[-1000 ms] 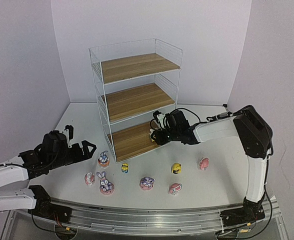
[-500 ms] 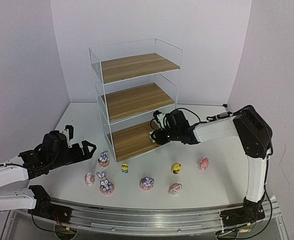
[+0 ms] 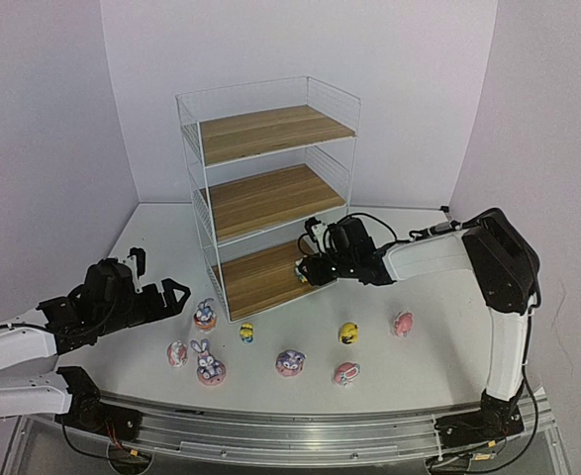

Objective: Place and organize the plastic toys onto the shelf

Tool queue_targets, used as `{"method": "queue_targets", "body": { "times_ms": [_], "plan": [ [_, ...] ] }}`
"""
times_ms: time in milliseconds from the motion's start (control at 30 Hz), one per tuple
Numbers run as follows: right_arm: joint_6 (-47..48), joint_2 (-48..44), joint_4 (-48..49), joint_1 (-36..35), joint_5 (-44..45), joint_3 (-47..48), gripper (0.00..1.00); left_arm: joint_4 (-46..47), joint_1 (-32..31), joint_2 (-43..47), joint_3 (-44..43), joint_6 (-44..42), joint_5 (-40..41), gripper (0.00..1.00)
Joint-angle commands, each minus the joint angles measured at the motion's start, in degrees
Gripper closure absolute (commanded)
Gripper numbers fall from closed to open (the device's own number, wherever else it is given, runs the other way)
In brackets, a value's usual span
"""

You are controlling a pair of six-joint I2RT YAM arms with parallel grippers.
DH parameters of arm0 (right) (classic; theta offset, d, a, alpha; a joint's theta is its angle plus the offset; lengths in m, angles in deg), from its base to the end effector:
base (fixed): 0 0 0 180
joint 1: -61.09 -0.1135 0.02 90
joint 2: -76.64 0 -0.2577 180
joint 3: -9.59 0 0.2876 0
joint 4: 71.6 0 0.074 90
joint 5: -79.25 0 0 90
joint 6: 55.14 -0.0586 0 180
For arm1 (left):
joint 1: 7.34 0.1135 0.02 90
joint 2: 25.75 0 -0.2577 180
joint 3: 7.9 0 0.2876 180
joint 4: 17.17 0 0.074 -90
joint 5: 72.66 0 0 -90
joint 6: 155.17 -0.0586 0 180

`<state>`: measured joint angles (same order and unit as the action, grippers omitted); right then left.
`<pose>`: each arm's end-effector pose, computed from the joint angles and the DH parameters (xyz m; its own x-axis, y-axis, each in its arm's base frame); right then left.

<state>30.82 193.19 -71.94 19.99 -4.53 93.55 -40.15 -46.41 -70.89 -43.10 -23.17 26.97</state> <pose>0.3723 0.3163 0.1172 -0.4498 -0.2995 -0.8414 -0.5547 0.8321 0.0004 0.1864 -0.1387 0.1749 -0.6564 -0.3168 -0.6847 0.0984 0.8638 -0.4941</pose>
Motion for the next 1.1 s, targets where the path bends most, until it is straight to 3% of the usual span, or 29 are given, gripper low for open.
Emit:
{"method": "queue_targets", "body": {
  "times_ms": [0, 333, 467, 767, 900, 1067],
  "plan": [
    [-0.7, -6.1, 0.2, 0.2, -0.6, -1.7, 0.39, 0.4, 0.0, 1.4, -1.6, -0.3, 0.7, 0.0],
    [-3.0, -15.9, -0.3, 0.1, -11.7, -10.9, 0.2, 1.0, 0.0, 1.4, -1.2, 0.6, 0.0, 0.0],
    [-4.9, -21.7, -3.7, -2.0, -12.1, -15.9, 0.15, 1.4, 0.0, 1.9, -0.7, 0.7, -0.1, 0.01],
    [-11.6, -38.0, -14.0, -6.4, -7.0, -26.1, 0.17, 2.1, 0.0, 2.0, 0.0, 0.9, -0.4, 0.0],
    [-14.4, -44.1, -21.8, -9.1, 2.8, -29.9, 0.19, 3.2, -0.1, 1.8, 0.5, 0.8, -0.7, 0.0],
    [-19.4, -46.7, -24.2, -10.3, 5.5, -34.2, 0.23, 4.0, 0.0, 1.4, 1.0, 0.7, -1.4, 0.01]
  ]
}}
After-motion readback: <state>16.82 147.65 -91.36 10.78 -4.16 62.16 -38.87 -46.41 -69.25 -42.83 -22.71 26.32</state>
